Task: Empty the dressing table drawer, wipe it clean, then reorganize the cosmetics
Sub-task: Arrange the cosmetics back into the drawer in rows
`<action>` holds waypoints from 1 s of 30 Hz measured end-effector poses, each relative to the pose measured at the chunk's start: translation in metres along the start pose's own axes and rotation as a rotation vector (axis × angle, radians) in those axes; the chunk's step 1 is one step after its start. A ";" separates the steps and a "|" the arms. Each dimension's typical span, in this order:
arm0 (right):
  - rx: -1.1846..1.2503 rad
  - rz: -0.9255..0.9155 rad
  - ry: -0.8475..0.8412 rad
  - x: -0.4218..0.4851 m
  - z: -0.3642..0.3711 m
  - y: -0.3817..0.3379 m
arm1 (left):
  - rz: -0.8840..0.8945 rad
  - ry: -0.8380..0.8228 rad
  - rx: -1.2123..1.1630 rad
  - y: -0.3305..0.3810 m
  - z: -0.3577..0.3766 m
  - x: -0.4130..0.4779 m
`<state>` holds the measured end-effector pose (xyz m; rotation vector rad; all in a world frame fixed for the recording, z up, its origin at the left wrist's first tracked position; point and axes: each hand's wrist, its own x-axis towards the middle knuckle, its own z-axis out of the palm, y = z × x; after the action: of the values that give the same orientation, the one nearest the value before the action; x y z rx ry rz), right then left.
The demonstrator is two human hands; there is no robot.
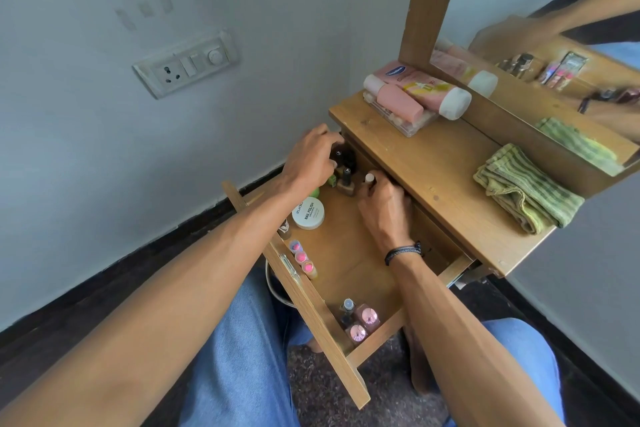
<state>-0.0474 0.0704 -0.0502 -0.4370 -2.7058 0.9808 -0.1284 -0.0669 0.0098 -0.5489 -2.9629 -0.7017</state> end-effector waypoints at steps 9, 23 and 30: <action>-0.051 -0.081 0.011 -0.015 -0.002 0.002 | -0.095 0.045 0.043 -0.013 -0.003 -0.004; 0.087 -0.032 -0.167 -0.010 0.013 0.004 | -0.052 0.011 0.278 -0.008 0.004 0.006; 0.075 -0.078 -0.253 -0.004 0.016 0.004 | -0.057 0.028 0.221 -0.010 0.010 0.010</action>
<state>-0.0480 0.0629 -0.0655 -0.2030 -2.8688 1.1833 -0.1408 -0.0675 -0.0023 -0.4362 -2.9865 -0.3738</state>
